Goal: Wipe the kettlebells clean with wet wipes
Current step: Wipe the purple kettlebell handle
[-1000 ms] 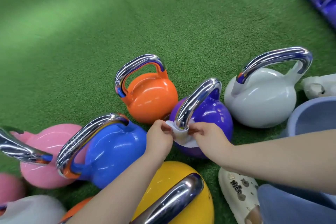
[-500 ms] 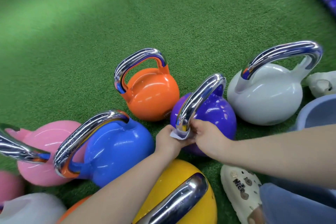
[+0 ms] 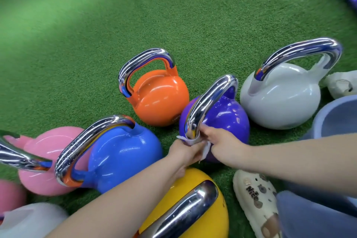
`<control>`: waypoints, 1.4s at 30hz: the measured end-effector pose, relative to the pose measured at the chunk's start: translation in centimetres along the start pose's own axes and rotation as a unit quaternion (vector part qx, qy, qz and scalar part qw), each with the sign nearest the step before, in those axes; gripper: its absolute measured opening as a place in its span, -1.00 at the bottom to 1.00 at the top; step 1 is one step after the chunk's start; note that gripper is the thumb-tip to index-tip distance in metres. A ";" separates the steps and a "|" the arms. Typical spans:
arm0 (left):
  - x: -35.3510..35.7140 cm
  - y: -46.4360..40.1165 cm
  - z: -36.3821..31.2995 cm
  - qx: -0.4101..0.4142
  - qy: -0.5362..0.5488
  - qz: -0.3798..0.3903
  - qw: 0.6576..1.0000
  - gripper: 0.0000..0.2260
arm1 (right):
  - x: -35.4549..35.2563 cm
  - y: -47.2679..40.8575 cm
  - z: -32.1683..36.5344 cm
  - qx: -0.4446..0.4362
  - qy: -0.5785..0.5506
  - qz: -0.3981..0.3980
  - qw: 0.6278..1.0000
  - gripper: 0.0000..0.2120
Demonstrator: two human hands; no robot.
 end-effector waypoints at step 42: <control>-0.2 0.7 -8.9 0.178 -0.255 0.270 0.911 -0.86 | -3.3 -1.7 -2.3 0.027 -0.026 -0.162 0.986 -0.68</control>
Point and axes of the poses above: each hand's wrist, its own y-axis away from the middle knuckle, its own x-axis out of the palm, z = x × y, the point moved 5 cm from there along -y, towards the middle knuckle, and after that the axes turned 7 degrees about x, right-handed, at the moved point
